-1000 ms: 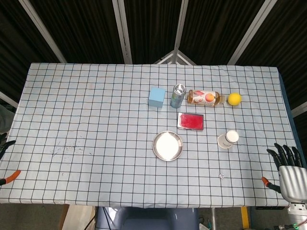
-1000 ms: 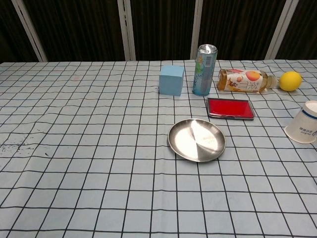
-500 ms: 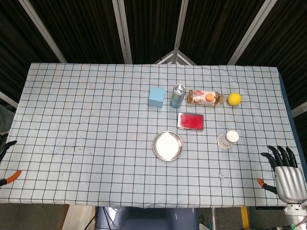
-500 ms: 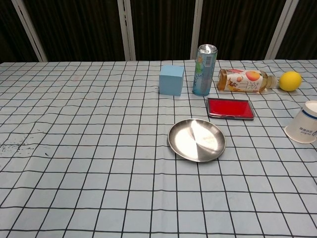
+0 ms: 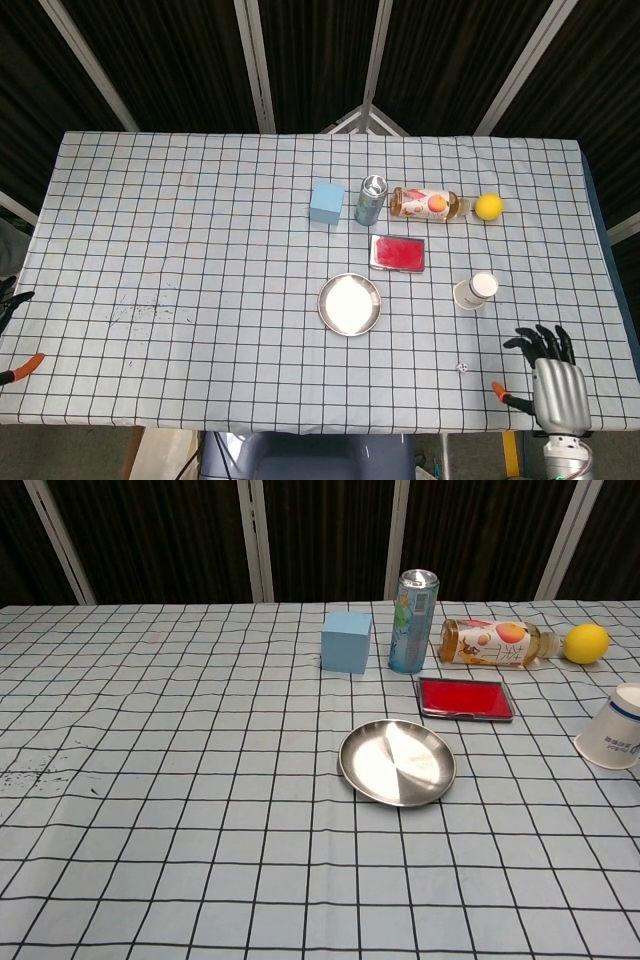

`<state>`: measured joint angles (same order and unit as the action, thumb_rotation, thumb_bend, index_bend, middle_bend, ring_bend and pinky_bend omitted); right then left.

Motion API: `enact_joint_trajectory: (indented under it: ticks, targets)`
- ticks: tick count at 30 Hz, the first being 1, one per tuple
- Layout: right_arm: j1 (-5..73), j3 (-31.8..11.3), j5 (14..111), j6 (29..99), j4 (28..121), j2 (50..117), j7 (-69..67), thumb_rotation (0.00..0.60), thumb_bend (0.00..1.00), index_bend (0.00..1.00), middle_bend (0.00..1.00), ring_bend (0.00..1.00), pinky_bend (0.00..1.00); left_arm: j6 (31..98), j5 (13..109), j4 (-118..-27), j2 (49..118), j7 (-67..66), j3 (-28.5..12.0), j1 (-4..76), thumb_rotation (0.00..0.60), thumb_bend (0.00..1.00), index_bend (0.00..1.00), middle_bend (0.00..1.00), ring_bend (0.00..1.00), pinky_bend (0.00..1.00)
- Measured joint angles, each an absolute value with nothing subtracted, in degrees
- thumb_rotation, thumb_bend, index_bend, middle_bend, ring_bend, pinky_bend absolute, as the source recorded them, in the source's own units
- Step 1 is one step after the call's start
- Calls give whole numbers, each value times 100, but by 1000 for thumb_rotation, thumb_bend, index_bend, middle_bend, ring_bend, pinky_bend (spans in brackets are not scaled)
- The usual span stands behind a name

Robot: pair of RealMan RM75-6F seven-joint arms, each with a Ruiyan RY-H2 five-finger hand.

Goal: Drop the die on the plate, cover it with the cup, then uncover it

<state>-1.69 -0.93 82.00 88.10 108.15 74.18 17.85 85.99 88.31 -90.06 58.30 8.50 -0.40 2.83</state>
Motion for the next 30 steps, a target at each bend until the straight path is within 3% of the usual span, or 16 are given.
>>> enact_joint_trajectory:
  ticks: [15,25,30]
  targets:
    - [-58,68,7728,8288,10031,8399,2476,600,86,420,265,142,0,8437,8784,-9028,5864,728,-56,381,600,293,155,0,0,23]
    - [158,-31,7690,8031,9420,8793,2696,600,217,430,245,125,0,8404,8757,-9048,5891,622,-57,397,600,294,155,0,0,24]
    - [291,-209,7520,7880,9137,8984,2746,600,217,430,209,108,0,8375,8734,-9059,5905,568,-59,412,600,294,155,0,0,24]
